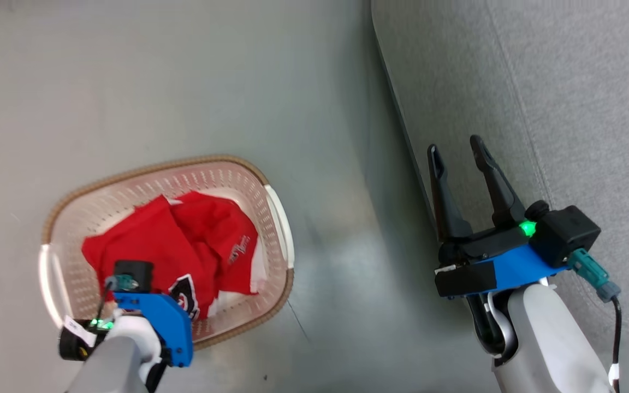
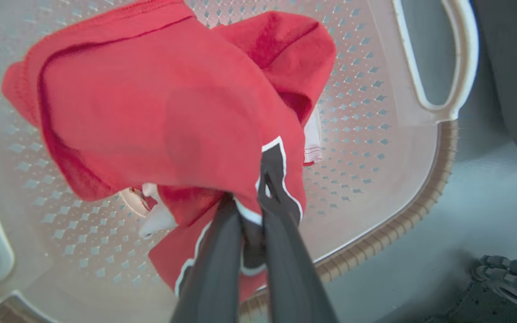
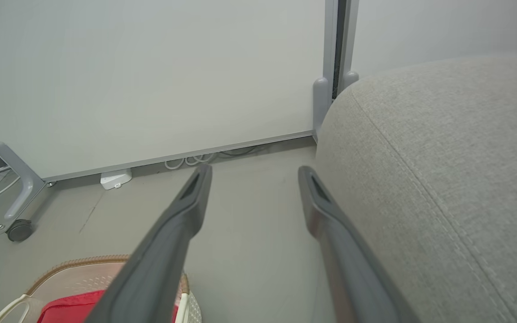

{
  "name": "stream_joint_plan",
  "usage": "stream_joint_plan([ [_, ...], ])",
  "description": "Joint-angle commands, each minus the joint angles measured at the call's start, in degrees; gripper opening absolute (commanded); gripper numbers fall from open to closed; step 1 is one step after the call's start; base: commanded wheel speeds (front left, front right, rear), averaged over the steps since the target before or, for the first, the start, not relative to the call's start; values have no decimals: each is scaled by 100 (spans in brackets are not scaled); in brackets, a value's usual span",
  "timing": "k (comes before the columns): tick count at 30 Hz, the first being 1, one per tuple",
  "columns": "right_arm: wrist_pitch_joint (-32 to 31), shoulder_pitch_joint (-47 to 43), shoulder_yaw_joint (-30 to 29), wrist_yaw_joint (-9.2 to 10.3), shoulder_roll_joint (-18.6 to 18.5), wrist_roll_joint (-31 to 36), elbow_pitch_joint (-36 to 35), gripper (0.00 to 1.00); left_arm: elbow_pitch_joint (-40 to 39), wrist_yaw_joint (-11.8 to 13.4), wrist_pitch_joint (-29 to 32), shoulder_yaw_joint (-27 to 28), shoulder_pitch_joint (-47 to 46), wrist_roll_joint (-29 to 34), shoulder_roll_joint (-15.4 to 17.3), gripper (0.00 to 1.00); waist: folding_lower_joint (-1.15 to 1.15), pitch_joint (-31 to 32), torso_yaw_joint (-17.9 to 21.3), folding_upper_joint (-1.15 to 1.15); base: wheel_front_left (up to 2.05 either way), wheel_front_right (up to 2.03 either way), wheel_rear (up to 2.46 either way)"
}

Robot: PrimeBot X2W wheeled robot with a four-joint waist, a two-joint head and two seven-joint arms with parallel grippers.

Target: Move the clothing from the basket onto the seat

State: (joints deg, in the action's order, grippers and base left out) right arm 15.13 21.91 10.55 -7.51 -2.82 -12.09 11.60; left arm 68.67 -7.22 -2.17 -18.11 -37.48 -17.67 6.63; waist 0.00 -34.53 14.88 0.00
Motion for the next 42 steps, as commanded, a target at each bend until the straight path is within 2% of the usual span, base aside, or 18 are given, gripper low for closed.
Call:
stream_joint_plan([
  [1,2,-82,-22,4,-13,59,71,100,19,-22,-53,-43,101,-50,-39,0,0,421,-198,0,0,0,0],
  [9,2,-376,-115,4,-12,239,543,100,-260,-30,-335,-627,411,-271,-292,0,0,1606,-598,0,0,0,0],
  [14,-48,-714,-203,3,-12,279,796,100,-631,-32,-445,-1145,637,-583,-347,0,0,2387,-845,0,0,0,0],
  [22,-263,-1253,-140,4,-13,163,918,100,-1342,-31,-499,-1958,623,-1002,-366,0,0,3248,-1061,0,0,0,0],
  [33,-548,-1512,-25,4,-12,235,728,100,-2345,-31,-471,-2637,19,-1593,-368,0,0,3597,-1135,0,0,0,0],
  [42,-651,-1436,55,4,-12,255,655,100,-2697,-20,-423,-2978,-398,-1955,-368,0,0,3663,-1113,0,0,0,0],
])
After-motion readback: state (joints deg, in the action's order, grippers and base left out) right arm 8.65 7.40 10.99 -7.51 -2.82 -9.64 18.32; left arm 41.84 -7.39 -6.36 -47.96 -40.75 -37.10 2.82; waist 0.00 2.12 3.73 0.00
